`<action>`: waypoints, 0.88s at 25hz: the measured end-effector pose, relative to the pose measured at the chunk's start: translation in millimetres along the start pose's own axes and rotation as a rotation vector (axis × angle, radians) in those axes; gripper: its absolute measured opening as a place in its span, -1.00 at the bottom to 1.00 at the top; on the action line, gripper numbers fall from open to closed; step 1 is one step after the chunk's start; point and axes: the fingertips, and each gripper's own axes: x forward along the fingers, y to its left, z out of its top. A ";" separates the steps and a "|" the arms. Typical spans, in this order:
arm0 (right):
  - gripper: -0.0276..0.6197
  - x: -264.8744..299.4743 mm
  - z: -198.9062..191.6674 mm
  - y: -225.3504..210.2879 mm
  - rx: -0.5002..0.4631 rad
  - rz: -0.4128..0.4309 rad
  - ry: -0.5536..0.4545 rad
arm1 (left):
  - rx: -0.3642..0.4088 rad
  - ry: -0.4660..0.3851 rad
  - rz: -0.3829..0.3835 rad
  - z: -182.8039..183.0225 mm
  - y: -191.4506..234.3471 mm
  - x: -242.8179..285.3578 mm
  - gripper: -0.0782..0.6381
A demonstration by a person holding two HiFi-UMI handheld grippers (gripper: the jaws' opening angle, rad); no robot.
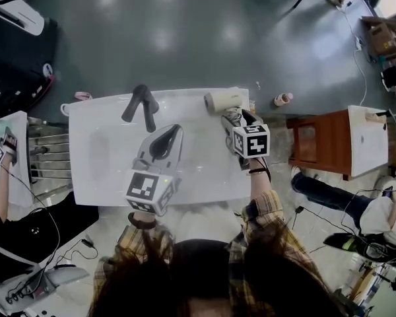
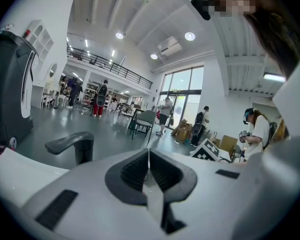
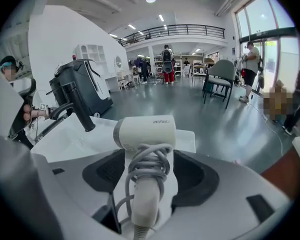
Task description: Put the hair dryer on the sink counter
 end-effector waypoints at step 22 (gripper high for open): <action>-0.11 -117.9 165.3 164.7 -0.205 0.306 -0.457 | 0.111 -0.185 0.112 91.3 18.5 -48.8 -0.73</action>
